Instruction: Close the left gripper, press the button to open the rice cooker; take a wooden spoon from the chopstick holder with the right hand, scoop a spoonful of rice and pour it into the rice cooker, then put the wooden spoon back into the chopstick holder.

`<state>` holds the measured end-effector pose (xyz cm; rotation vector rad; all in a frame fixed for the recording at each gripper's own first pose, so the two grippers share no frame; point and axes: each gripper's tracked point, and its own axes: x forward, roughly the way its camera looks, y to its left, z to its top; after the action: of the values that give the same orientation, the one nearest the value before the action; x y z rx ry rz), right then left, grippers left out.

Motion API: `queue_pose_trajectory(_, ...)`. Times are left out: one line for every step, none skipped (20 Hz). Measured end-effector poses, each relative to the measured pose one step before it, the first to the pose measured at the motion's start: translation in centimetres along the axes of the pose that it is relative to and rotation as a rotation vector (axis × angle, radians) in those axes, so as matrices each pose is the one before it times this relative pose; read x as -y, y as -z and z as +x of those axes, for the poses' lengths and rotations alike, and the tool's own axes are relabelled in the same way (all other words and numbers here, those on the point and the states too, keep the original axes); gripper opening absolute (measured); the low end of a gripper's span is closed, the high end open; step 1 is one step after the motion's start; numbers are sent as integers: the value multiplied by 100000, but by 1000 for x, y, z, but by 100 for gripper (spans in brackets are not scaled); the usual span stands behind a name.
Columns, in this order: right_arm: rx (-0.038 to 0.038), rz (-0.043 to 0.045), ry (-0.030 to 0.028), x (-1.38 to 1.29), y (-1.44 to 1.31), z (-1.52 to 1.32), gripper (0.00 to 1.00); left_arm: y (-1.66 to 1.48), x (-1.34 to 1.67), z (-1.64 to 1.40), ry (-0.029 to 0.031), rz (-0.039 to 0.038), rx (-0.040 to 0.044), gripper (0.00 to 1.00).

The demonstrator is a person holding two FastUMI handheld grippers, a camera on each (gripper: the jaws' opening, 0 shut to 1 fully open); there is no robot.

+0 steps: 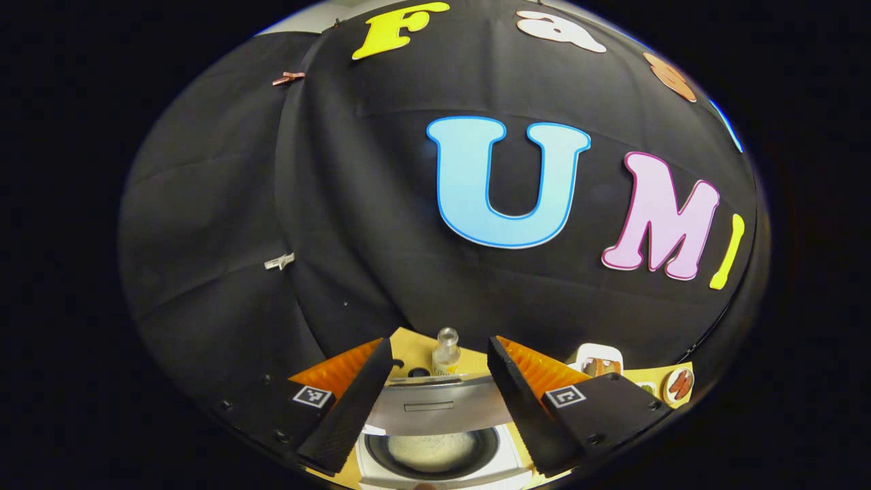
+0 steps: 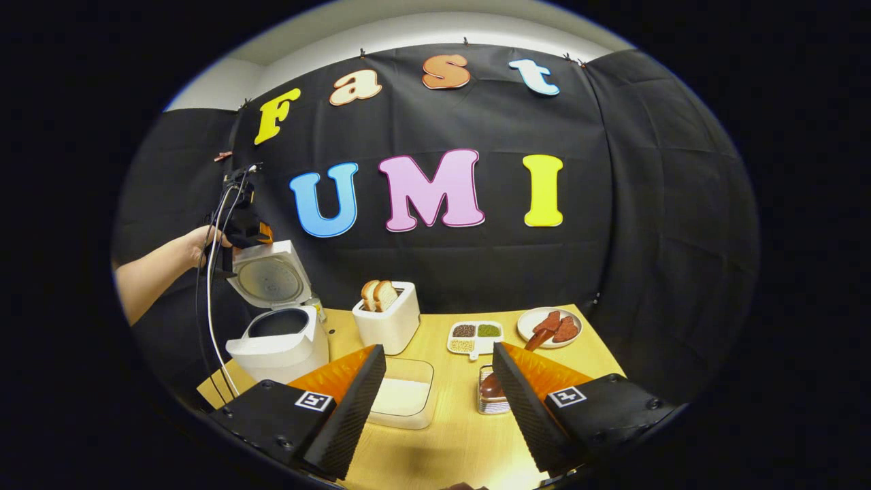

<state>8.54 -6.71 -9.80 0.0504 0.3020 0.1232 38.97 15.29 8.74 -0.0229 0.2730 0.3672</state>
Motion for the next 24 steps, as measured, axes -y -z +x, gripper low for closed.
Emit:
queue_pose_trajectory(-741,707,-416,51,231,-58,99,996,196,-661,559,533,-769,98)
queue_pose_trajectory(-520,192,-292,38,152,-90,99,1092,164,-570,1093,188,-1056,98)
queue_pose_trajectory(-8,-110,-359,67,106,-48,99,1331,151,-502,936,-930,-1680,99)
queue_pose_trajectory(387,-460,-290,37,-33,-129,99,1314,64,-392,451,-1239,-1683,99)
queue_pose_trajectory(1,-490,-220,89,123,-22,98,1351,-24,-341,128,-529,-1484,98)
queue_pose_trajectory(-344,-223,-412,-22,298,-31,98,1454,107,-214,-33,576,-1533,97)
queue_pose_trajectory(-358,255,-137,43,237,-101,98,1365,7,95,-433,1292,-1221,96)
queue_pose_trajectory(-452,709,-352,16,251,-57,99,1117,68,-16,73,1286,-920,97)
queue_pose_trajectory(-914,746,-534,-40,398,75,98,1280,43,99,-65,311,-735,98)
queue_pose_trajectory(-884,338,-488,37,299,-125,99,1383,15,71,-452,-239,-1599,98)
queue_pose_trajectory(-595,-140,-105,197,219,41,98,1165,171,317,-453,-116,-820,98)
queue_pose_trajectory(-398,-299,-141,201,177,-68,98,1178,36,260,-649,394,-822,99)
queue_pose_trajectory(-201,-344,-220,95,153,62,98,846,89,333,-389,1054,-112,99)
queue_pose_trajectory(-303,-344,-26,241,165,3,98,951,56,269,-442,1066,-116,99)
queue_pose_trajectory(-306,-147,-123,217,179,39,99,887,88,158,-387,372,-140,99)
queue_pose_trajectory(-526,-31,-149,259,171,68,99,756,147,233,-171,348,158,99)
queue_pose_trajectory(-727,224,-164,300,327,130,99,761,148,264,-234,661,-108,100)
queue_pose_trajectory(-827,551,-334,246,234,91,99,729,46,279,-208,459,-1032,100)
queue_pose_trajectory(-621,655,-347,262,151,176,99,783,72,152,-455,495,-970,100)
queue_pose_trajectory(-256,468,-400,222,83,151,99,7,12,-142,-393,312,845,100)
queue_pose_trajectory(-417,294,-295,363,58,189,99,182,45,65,-87,-454,448,100)
queue_pose_trajectory(-388,253,-616,295,116,163,99,-9,51,-41,60,-1835,159,100)
queue_pose_trajectory(-211,19,-599,223,64,227,99,87,168,157,-109,-1020,-96,100)
queue_pose_trajectory(-319,-435,-534,341,46,140,99,28,-88,-69,-123,1567,-404,100)
